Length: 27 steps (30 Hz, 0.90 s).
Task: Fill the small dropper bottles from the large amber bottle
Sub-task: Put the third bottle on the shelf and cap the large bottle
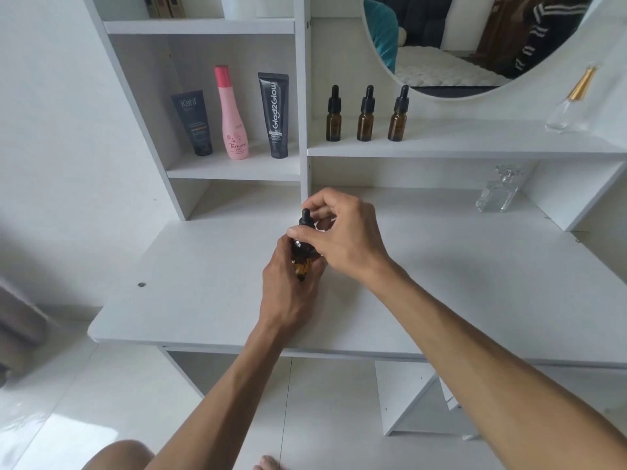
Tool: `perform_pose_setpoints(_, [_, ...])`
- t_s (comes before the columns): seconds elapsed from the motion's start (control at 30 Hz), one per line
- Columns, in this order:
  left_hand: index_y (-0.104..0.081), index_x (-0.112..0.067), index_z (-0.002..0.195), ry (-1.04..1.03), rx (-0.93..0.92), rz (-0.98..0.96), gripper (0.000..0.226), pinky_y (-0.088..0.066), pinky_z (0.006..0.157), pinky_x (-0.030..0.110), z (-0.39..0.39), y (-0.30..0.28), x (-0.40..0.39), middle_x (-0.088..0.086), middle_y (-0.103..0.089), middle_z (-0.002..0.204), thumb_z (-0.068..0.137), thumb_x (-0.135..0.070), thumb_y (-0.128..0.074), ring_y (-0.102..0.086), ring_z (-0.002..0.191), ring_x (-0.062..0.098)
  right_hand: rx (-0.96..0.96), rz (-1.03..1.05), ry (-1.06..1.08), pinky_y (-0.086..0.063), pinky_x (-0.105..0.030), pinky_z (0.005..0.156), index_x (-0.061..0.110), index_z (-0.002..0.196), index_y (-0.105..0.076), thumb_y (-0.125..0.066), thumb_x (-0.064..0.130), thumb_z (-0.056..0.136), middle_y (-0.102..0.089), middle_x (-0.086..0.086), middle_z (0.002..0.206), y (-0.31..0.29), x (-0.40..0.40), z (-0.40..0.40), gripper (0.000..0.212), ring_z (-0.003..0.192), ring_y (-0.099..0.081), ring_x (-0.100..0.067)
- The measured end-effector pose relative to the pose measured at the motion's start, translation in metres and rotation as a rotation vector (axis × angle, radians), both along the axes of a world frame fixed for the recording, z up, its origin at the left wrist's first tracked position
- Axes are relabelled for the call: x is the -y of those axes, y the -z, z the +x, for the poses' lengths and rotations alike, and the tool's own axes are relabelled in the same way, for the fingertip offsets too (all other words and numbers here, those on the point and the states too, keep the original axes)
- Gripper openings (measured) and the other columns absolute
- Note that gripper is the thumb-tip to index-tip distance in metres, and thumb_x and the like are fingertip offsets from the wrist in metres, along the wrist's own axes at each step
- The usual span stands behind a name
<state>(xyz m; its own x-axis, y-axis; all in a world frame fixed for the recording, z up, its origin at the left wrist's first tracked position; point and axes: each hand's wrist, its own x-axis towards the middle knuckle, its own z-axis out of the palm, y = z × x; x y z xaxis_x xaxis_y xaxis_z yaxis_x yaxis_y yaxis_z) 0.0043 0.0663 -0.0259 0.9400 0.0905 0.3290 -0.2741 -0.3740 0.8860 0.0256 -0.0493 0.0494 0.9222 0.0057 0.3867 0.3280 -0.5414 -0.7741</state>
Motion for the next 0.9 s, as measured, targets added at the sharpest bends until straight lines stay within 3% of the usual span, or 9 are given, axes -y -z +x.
perform_pose_setpoints(0.1, [-0.051,-0.031,0.11,-0.002,0.0,0.009,0.027,-0.056,0.076,0.029,0.0,0.001,0.0,-0.016,-0.064,0.089,0.091,-0.021,-0.067,-0.065,0.082,0.002,0.011,-0.005,-0.004,-0.048,-0.011,0.065,0.024,0.093,-0.07,-0.09,0.034,0.069,-0.071,0.01,0.084,0.001,0.0,0.0,0.033,0.073,-0.063,-0.005])
perform_pose_setpoints(0.2, [-0.05,-0.03,0.112,0.003,0.004,0.022,0.028,-0.051,0.073,0.016,-0.001,0.0,0.0,-0.017,-0.064,0.09,0.092,-0.02,-0.067,-0.064,0.082,0.001,-0.011,-0.011,-0.029,-0.049,-0.009,0.069,0.023,0.105,-0.07,-0.087,0.046,0.072,-0.072,0.011,0.097,0.004,0.006,-0.004,0.043,0.087,-0.066,-0.003])
perform_pose_setpoints(0.27, [-0.051,-0.029,0.12,-0.001,0.0,0.019,0.034,-0.053,0.079,0.019,-0.001,0.001,-0.001,-0.016,-0.066,0.097,0.091,-0.025,-0.069,-0.066,0.087,0.003,-0.014,-0.029,0.009,-0.053,-0.017,0.075,0.024,0.112,-0.07,-0.078,0.053,0.08,-0.071,0.013,0.11,0.01,0.016,-0.006,0.044,0.095,-0.065,-0.004])
perform_pose_setpoints(0.37, [-0.049,-0.03,0.127,-0.014,0.003,0.026,0.042,-0.055,0.088,0.031,0.0,0.003,-0.001,-0.016,-0.066,0.104,0.091,-0.032,-0.07,-0.062,0.097,-0.002,-0.038,-0.128,0.122,-0.053,-0.031,0.089,0.019,0.125,-0.066,-0.064,0.048,0.093,-0.067,0.004,0.129,0.027,0.041,-0.006,0.043,0.109,-0.065,-0.014])
perform_pose_setpoints(0.47, [-0.049,-0.029,0.129,-0.034,0.005,0.04,0.044,-0.054,0.092,0.036,-0.002,0.001,0.001,-0.014,-0.066,0.106,0.09,-0.034,-0.07,-0.06,0.098,-0.004,-0.156,-0.348,0.208,-0.039,-0.036,0.113,0.016,0.143,-0.053,-0.052,0.044,0.1,-0.05,-0.002,0.151,0.047,0.071,-0.009,0.051,0.137,-0.048,-0.022])
perform_pose_setpoints(0.53, [-0.049,-0.029,0.129,-0.048,0.001,0.047,0.046,-0.054,0.093,0.037,-0.002,0.001,0.002,-0.011,-0.066,0.108,0.089,-0.035,-0.07,-0.061,0.1,0.002,-0.255,-0.488,0.223,-0.029,-0.039,0.12,0.017,0.151,-0.041,-0.044,0.044,0.103,-0.034,-0.002,0.162,0.057,0.086,-0.014,0.055,0.149,-0.031,-0.022])
perform_pose_setpoints(0.7, [-0.054,-0.027,0.126,-0.076,-0.029,0.086,0.044,-0.053,0.091,0.036,0.0,-0.003,0.003,-0.009,-0.064,0.111,0.087,-0.034,-0.073,-0.062,0.1,0.012,-0.432,-0.698,0.205,-0.009,-0.054,0.123,0.022,0.158,-0.018,-0.026,0.049,0.105,-0.006,0.003,0.169,0.072,0.106,-0.019,0.061,0.156,-0.002,-0.019])
perform_pose_setpoints(0.9, [-0.056,-0.026,0.12,-0.064,-0.067,0.068,0.041,-0.053,0.088,0.032,0.014,-0.014,0.015,-0.019,-0.061,0.097,0.086,-0.031,-0.077,-0.062,0.097,0.013,-0.439,-0.76,0.186,-0.005,-0.058,0.123,0.023,0.16,-0.011,-0.018,0.052,0.104,-0.002,0.004,0.17,0.075,0.107,-0.019,0.063,0.156,0.003,-0.02])
